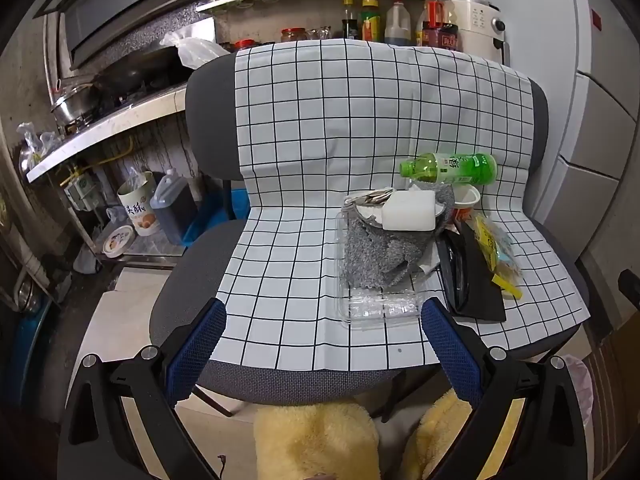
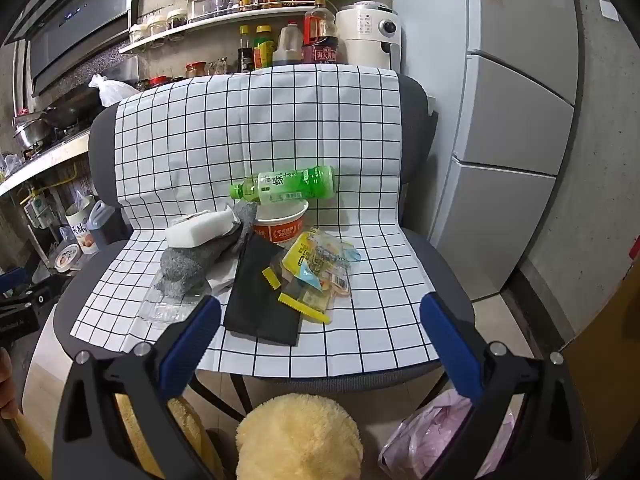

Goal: Collect trash

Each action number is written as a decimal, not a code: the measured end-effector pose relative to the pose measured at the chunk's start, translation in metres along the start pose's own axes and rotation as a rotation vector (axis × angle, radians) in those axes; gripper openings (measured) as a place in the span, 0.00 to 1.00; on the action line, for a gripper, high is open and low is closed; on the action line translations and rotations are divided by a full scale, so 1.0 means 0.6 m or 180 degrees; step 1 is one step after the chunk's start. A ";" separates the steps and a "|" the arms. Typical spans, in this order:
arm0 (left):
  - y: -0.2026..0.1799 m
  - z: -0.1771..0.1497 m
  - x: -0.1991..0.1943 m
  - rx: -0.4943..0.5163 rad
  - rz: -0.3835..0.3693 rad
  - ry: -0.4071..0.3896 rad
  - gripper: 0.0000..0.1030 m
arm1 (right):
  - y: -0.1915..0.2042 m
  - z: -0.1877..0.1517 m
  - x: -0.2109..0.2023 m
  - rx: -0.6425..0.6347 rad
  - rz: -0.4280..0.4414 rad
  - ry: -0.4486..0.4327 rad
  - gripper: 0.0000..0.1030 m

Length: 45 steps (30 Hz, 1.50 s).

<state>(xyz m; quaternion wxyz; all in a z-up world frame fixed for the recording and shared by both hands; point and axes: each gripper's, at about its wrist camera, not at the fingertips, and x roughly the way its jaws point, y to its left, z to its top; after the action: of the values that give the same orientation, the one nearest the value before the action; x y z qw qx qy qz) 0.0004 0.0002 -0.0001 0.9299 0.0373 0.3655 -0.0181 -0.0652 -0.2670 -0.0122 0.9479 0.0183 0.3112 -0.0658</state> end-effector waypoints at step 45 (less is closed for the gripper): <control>0.016 -0.006 0.002 -0.0042 0.0036 -0.0008 0.94 | 0.001 -0.004 0.007 0.0012 0.0016 0.0037 0.94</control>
<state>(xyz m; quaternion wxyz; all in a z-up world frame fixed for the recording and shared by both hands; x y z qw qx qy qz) -0.0003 0.0101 -0.0030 0.9306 0.0333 0.3643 -0.0105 -0.0634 -0.2666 -0.0165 0.9462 0.0213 0.3165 -0.0640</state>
